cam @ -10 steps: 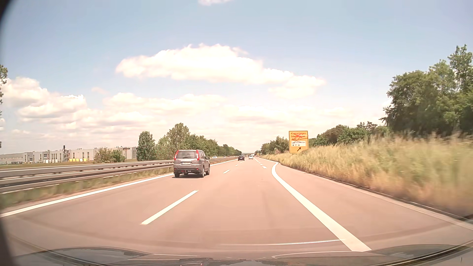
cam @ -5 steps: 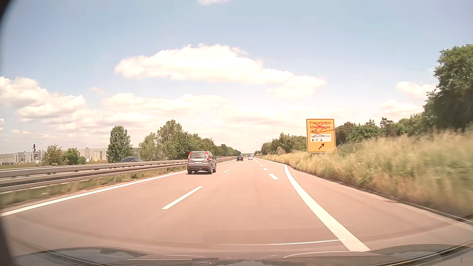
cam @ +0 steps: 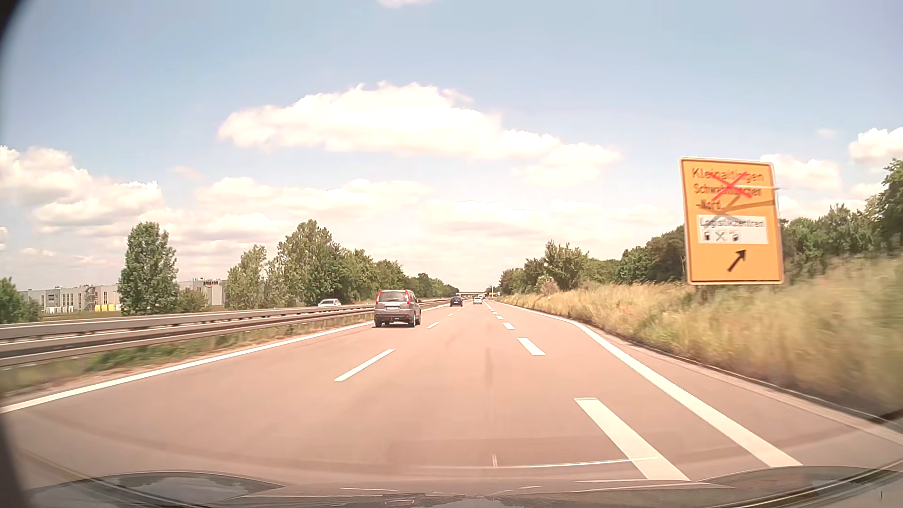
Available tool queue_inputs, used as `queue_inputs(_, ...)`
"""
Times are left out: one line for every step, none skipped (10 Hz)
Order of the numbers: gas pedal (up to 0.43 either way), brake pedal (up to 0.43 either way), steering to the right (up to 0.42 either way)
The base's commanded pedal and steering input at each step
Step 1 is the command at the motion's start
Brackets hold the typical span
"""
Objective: Follow the waypoints while adhering to traffic rules and regulations
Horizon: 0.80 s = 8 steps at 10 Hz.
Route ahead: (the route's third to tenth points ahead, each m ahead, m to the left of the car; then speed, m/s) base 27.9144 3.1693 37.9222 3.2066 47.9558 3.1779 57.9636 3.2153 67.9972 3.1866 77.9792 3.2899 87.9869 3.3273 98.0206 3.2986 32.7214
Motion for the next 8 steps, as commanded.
queue_inputs(0.331, 0.012, -0.002)
queue_inputs(0.331, 0.012, -0.003)
queue_inputs(0.331, 0.012, -0.004)
queue_inputs(0.331, 0.012, -0.005)
queue_inputs(0.331, 0.012, -0.005)
queue_inputs(0.331, 0.012, -0.005)
queue_inputs(0.331, 0.012, -0.005)
queue_inputs(0.331, 0.012, -0.005)
